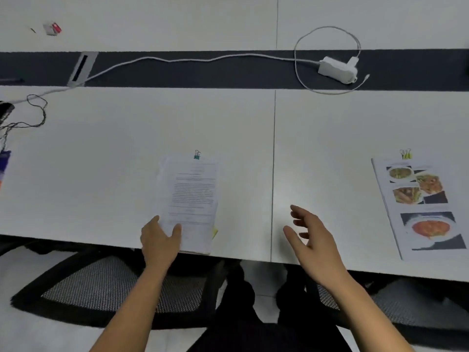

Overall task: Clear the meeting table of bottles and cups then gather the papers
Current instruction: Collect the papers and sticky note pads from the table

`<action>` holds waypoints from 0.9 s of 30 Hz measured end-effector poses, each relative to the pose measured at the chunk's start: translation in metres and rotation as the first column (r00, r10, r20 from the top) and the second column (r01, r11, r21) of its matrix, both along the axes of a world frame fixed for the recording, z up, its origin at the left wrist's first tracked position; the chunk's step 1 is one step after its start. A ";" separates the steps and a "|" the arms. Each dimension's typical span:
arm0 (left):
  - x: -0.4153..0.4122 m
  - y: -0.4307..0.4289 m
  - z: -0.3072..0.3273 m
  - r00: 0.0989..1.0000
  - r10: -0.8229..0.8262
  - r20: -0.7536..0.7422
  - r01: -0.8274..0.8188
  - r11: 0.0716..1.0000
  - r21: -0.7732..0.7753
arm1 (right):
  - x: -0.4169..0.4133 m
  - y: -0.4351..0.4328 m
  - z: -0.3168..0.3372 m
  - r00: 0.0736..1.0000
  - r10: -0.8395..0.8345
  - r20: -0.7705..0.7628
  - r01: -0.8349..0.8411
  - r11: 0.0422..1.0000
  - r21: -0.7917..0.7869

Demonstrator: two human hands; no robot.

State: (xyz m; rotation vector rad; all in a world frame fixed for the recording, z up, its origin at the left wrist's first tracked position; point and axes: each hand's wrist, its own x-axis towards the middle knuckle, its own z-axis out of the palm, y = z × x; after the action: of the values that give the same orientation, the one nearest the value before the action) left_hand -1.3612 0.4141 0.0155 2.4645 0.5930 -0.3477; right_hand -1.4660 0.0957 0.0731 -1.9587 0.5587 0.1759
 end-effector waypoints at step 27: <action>0.014 0.017 0.054 0.844 0.519 0.136 -0.340 0.714 -0.612 | 0.044 0.036 -0.011 1.000 0.030 -0.007 -0.030 0.999 0.046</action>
State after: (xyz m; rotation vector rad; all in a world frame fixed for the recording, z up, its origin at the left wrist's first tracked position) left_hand -1.3477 0.4308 0.0692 1.6801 0.7832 0.0509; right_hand -1.4221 0.1316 0.0621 -1.9237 0.5263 0.2137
